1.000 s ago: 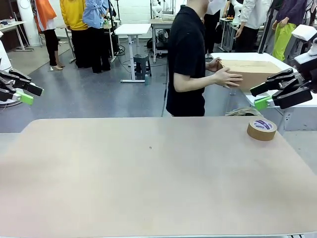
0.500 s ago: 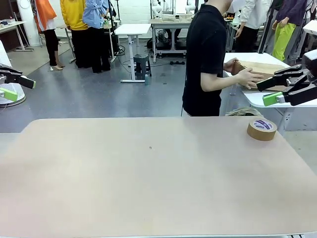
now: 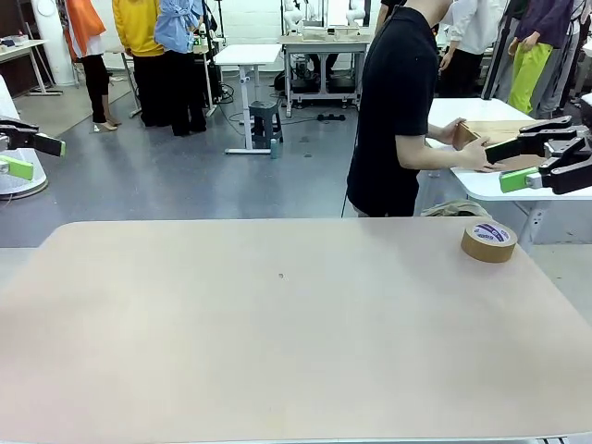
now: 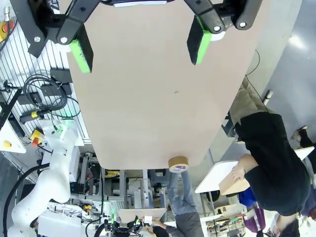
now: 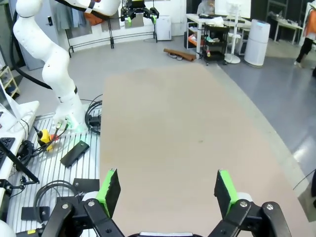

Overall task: Wrap the clocks to prevent damage.
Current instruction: After the human seals the box with tape, release both hands from the side flaps of the Package Box.

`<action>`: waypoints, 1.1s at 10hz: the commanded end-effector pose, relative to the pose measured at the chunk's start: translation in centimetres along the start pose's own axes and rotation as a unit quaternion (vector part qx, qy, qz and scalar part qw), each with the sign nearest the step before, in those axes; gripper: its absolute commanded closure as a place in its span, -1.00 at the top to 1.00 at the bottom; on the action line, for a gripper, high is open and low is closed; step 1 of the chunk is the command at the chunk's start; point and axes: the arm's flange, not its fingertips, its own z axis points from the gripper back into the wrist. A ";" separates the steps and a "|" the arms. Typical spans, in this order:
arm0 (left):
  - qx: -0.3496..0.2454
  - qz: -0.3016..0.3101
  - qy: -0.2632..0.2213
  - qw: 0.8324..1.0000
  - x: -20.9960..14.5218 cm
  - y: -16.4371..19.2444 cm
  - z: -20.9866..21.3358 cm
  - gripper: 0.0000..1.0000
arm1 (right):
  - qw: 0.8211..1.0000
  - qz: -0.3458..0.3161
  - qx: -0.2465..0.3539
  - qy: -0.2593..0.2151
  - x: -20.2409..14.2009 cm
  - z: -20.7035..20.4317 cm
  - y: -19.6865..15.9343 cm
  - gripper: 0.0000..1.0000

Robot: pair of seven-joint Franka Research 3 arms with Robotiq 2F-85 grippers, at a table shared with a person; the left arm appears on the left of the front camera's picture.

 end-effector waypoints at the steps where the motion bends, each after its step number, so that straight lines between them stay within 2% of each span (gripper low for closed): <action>1: 0.002 -0.020 -0.009 1.000 -0.2 0.1 0.1 1.00 | 1.000 -0.006 -0.004 0.001 -0.4 -0.6 -0.7 1.00; 2: 0.000 0.000 0.000 1.000 0.0 0.0 0.0 1.00 | 1.000 0.000 0.000 0.000 0.0 0.0 0.0 1.00; 11: 0.000 0.000 0.000 1.000 0.0 0.0 0.0 1.00 | 1.000 0.000 0.000 0.000 0.0 0.0 0.0 1.00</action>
